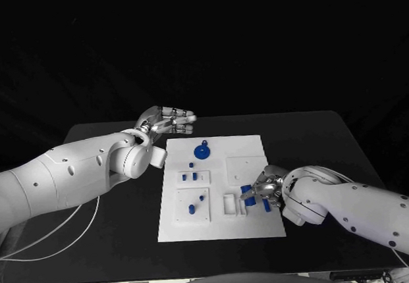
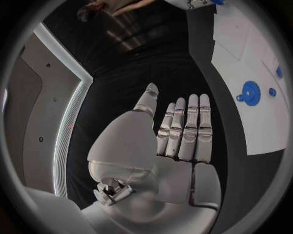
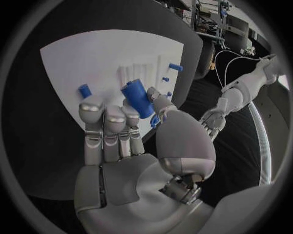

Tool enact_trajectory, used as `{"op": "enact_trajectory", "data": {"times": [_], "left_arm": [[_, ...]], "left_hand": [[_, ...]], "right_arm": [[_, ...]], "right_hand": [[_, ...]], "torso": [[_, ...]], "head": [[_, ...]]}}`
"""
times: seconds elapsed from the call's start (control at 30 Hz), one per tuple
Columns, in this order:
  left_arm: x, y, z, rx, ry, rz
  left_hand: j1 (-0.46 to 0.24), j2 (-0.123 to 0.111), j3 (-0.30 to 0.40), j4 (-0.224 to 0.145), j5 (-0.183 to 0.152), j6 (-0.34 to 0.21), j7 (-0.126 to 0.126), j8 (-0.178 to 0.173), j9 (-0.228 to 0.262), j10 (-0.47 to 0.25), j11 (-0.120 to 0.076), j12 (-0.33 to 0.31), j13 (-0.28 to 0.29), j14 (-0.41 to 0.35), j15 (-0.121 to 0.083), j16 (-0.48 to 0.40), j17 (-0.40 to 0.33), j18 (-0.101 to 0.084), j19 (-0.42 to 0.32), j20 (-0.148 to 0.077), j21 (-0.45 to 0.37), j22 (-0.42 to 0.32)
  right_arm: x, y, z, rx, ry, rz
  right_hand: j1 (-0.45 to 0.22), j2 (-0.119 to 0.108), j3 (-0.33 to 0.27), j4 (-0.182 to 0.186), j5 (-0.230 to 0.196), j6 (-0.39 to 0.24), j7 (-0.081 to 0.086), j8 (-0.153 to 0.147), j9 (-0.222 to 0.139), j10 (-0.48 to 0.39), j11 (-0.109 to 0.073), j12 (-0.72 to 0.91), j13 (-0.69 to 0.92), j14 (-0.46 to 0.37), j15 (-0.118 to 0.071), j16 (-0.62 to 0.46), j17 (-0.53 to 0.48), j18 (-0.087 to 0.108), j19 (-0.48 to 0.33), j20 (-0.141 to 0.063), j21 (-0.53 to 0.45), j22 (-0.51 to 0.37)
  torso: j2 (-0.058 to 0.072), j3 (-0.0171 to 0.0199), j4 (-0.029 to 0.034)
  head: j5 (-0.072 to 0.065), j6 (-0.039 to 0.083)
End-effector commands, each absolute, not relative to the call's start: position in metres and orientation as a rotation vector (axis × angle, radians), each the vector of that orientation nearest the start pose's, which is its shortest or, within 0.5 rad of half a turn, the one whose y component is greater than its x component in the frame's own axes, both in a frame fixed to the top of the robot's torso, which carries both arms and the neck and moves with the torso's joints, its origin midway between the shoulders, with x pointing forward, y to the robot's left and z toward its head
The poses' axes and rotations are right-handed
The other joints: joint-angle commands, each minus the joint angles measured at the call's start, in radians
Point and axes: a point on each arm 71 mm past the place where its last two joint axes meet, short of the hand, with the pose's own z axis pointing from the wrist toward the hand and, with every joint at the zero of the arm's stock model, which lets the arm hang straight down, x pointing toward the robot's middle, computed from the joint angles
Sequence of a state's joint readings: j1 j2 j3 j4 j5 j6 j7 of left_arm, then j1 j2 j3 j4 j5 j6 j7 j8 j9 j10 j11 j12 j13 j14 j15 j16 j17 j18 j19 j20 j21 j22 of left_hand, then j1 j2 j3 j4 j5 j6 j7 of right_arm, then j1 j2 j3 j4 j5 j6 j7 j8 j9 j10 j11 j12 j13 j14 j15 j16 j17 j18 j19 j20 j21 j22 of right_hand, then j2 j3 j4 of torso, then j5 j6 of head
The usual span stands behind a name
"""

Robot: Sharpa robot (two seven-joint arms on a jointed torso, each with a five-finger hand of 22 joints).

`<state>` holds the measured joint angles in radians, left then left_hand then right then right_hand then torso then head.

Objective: Assemble the parts on the task board

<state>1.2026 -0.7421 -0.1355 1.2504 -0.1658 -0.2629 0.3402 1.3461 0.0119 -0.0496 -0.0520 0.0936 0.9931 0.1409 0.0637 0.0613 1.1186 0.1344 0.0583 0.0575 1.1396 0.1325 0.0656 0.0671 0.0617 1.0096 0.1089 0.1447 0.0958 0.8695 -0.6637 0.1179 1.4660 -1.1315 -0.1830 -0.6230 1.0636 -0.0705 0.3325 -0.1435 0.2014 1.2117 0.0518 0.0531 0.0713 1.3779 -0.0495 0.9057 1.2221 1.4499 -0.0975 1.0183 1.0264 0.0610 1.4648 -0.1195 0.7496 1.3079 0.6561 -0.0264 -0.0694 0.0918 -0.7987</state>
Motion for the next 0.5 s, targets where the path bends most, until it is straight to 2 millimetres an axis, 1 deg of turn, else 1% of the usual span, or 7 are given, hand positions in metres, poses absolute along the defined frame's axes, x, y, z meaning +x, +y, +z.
{"op": "enact_trajectory", "data": {"times": [0.03, 0.23, 0.43, 0.5], "left_arm": [[0.523, 0.236, -0.227, -0.970, 1.569, -1.309], [0.523, 0.236, -0.228, -0.965, 1.574, -1.307], [0.523, 0.234, -0.228, -0.963, 1.577, -1.309], [0.523, 0.234, -0.228, -0.963, 1.578, -1.309]], "left_hand": [[0.001, 0.002, -0.006, -0.001, 0.005, 0.010, 0.001, 0.000, 0.001, -0.010, 0.001, 0.005, 0.001, -0.008, -0.002, -0.002, 0.000, 0.000, -0.001, 0.007, 0.002, -0.002], [0.001, 0.002, -0.005, -0.001, 0.005, 0.010, 0.002, 0.000, 0.001, -0.011, 0.001, 0.005, 0.001, -0.008, -0.002, -0.002, 0.000, 0.000, -0.001, 0.007, 0.002, -0.002], [0.001, 0.002, -0.005, -0.001, 0.005, 0.010, 0.002, 0.000, 0.001, -0.011, 0.001, 0.005, 0.001, -0.008, -0.002, -0.002, 0.000, 0.000, -0.001, 0.007, 0.002, -0.002], [0.001, 0.001, -0.005, 0.000, 0.005, 0.008, 0.003, -0.001, 0.001, -0.012, 0.001, 0.005, 0.001, -0.009, -0.002, -0.002, 0.000, 0.000, -0.001, 0.007, 0.003, -0.004]], "right_arm": [[0.432, -0.151, -0.315, 0.529, 2.293, 0.490], [0.432, -0.146, -0.316, 0.487, 2.335, 0.479], [0.432, -0.134, -0.320, 0.442, 2.376, 0.478], [0.433, -0.130, -0.321, 0.425, 2.375, 0.477]], "right_hand": [[0.010, 0.025, -0.003, 0.003, -0.008, 0.031, -0.017, 0.011, 0.015, 0.010, -0.002, -0.005, -0.001, -0.001, -0.007, -0.005, -0.001, -0.008, 0.049, -0.006, 0.003, 0.092], [0.013, 0.025, -0.005, 0.001, -0.010, 0.034, -0.018, 0.011, 0.017, 0.008, -0.002, -0.005, -0.002, -0.001, -0.007, -0.005, -0.001, -0.009, 0.048, -0.006, 0.003, 0.092], [0.008, 0.027, -0.013, 0.005, -0.015, 0.033, -0.018, 0.011, 0.018, 0.006, -0.002, -0.009, -0.004, -0.001, -0.006, -0.008, -0.003, -0.011, 0.046, -0.006, 0.000, 0.091], [0.007, 0.029, -0.021, 0.008, -0.010, 0.036, -0.019, 0.011, 0.021, 0.007, -0.003, -0.005, -0.003, -0.001, -0.007, -0.007, -0.002, -0.011, 0.047, -0.007, 0.002, 0.091]], "torso": [[0.000, 0.0002, 0.0001], [0.001, 0.0005, 0.0000], [0.002, 0.0016, 0.0010], [0.002, 0.0019, 0.0011]], "head": [[0.003, 0.002], [0.003, 0.003], [0.002, 0.001], [0.001, 0.002]]}}
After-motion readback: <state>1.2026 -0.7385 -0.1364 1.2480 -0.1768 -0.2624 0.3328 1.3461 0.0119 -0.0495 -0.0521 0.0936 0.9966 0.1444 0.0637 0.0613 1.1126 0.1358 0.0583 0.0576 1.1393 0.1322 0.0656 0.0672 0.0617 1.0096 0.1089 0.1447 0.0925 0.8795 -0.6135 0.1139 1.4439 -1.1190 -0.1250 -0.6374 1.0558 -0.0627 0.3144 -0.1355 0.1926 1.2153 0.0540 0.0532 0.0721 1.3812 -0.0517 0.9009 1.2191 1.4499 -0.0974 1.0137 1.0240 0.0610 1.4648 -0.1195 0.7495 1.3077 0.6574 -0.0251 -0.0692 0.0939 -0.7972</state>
